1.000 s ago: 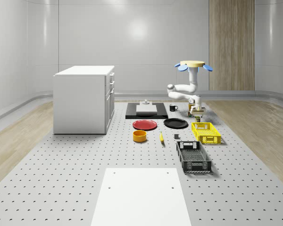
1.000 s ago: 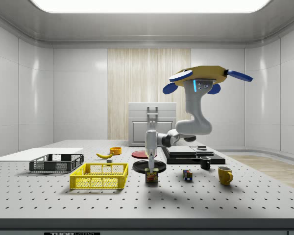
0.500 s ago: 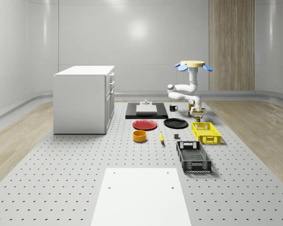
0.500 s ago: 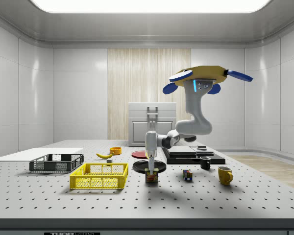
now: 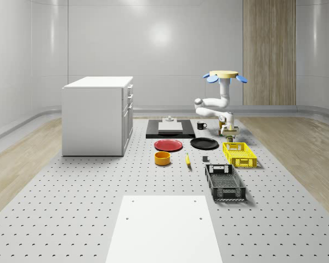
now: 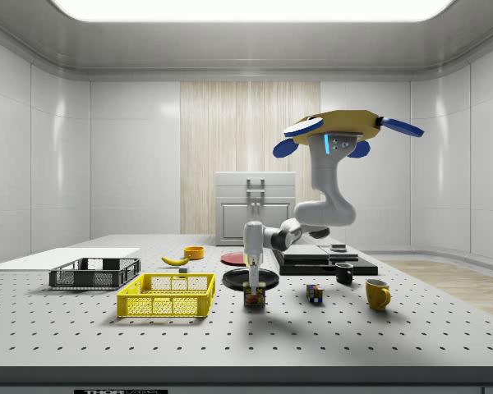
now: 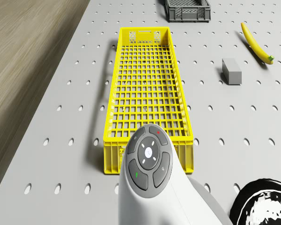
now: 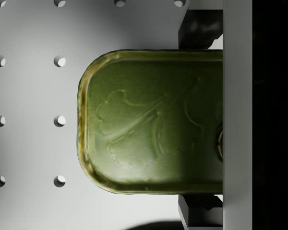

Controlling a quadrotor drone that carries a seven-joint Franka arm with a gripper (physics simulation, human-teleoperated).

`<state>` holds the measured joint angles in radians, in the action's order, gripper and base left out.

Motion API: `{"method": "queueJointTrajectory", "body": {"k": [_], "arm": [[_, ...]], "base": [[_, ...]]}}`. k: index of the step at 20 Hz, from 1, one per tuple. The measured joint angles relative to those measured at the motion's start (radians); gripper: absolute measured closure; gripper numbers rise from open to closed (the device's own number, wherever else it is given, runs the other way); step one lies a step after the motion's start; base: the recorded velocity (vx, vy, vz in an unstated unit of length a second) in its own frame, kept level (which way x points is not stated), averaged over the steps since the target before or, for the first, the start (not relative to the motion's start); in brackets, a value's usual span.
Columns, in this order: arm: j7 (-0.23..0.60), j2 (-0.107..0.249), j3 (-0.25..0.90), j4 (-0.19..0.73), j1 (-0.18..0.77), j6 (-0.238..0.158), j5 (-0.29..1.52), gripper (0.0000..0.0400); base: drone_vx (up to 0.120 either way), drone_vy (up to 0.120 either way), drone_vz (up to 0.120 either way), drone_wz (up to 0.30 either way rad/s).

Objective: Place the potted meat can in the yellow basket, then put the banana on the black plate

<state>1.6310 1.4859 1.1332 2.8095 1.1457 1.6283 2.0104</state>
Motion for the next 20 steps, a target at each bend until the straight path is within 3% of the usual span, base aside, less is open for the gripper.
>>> {"method": "queueJointTrajectory", "body": {"k": [3,5,8,18,20], "arm": [[-0.002,-0.001,-0.001,0.0,-0.001,0.0,0.001,0.0012],[-0.002,-0.001,-0.002,-0.001,-0.002,0.0,0.002,0.0066],[-0.003,-0.002,-0.002,-0.001,-0.003,-0.001,0.003,0.011],[-0.001,-0.005,0.015,0.007,-0.008,-0.015,-0.008,0.0109],[-0.001,-0.006,0.036,0.015,-0.012,-0.025,-0.026,0.0109]], "base": [[0.0,0.0,0.0,0.0],[0.0,0.0,0.0,0.0],[0.0,0.0,0.0,0.0],[0.0,0.0,0.0,0.0],[0.0,0.0,0.12,0.0]]}}
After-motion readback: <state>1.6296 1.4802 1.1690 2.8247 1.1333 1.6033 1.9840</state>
